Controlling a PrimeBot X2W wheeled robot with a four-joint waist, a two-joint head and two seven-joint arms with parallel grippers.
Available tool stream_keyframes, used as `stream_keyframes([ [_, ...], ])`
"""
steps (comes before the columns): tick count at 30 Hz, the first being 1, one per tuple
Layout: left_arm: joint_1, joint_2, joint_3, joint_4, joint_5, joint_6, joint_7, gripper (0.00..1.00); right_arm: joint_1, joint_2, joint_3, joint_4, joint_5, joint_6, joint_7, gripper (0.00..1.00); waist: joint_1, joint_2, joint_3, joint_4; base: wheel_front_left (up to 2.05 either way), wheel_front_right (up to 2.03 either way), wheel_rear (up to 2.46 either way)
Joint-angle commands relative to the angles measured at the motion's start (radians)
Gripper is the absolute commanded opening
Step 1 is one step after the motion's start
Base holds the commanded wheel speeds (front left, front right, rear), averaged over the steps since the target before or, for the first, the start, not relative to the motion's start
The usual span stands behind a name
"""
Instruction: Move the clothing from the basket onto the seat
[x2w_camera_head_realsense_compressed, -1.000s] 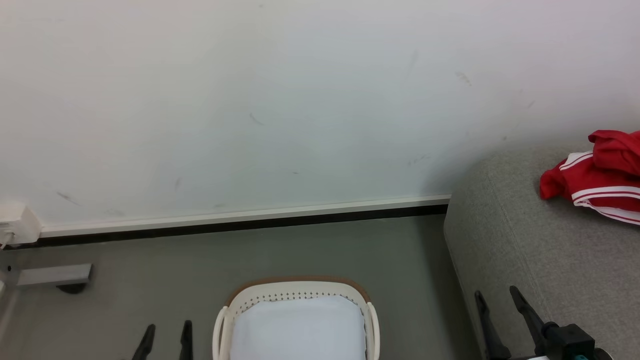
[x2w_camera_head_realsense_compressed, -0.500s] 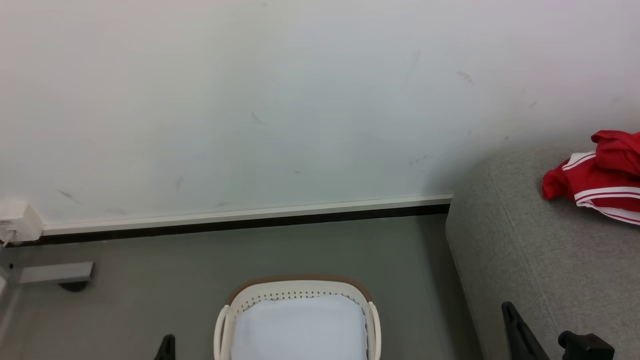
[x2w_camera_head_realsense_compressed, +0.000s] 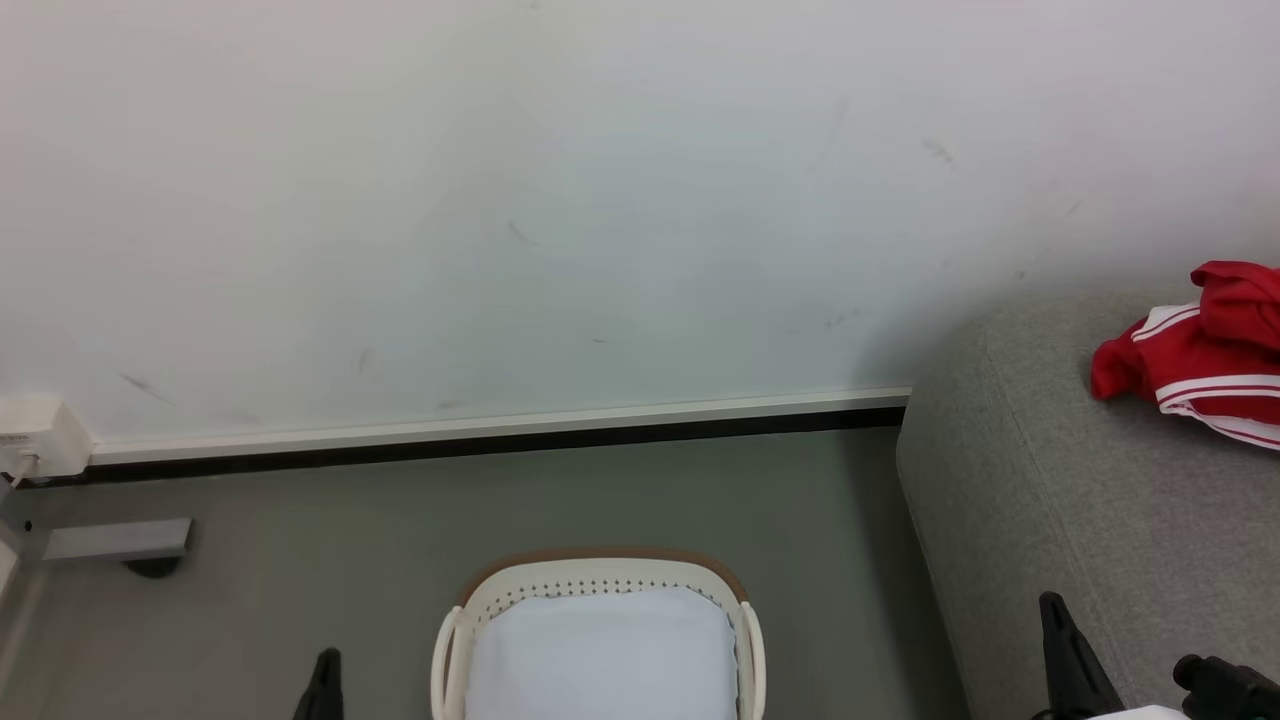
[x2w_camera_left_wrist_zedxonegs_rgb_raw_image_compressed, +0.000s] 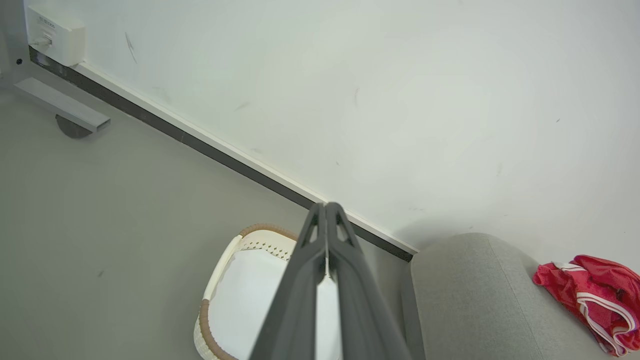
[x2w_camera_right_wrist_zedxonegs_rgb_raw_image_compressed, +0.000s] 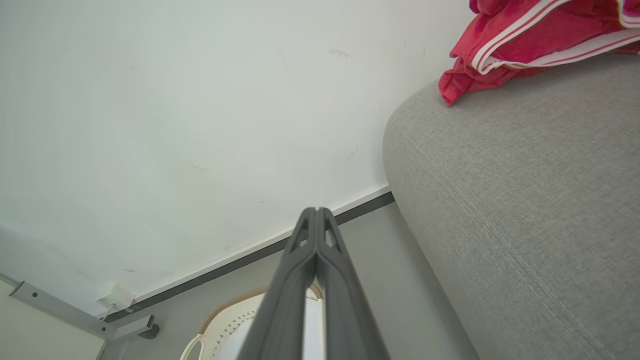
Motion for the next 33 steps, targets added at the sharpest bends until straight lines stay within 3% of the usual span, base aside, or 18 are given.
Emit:
stream_keyframes([
  [1, -0.028, 0.006, 0.007, -0.017, -0.035, -0.003, 0.005, 0.00, -0.023, -0.008, -0.007, -0.020, 0.031, 0.000, 0.007, 0.00, -0.0001, -0.0001, 0.000, 0.000, 0.00, 0.00, 0.00],
  [33, -0.082, 0.009, 0.027, -0.035, -0.449, -0.006, 0.115, 0.00, -0.033, -0.012, -0.075, -0.075, 0.440, -0.001, 0.115, 0.00, -0.0001, -0.0001, 0.009, 0.016, 0.00, 0.00, 0.00],
])
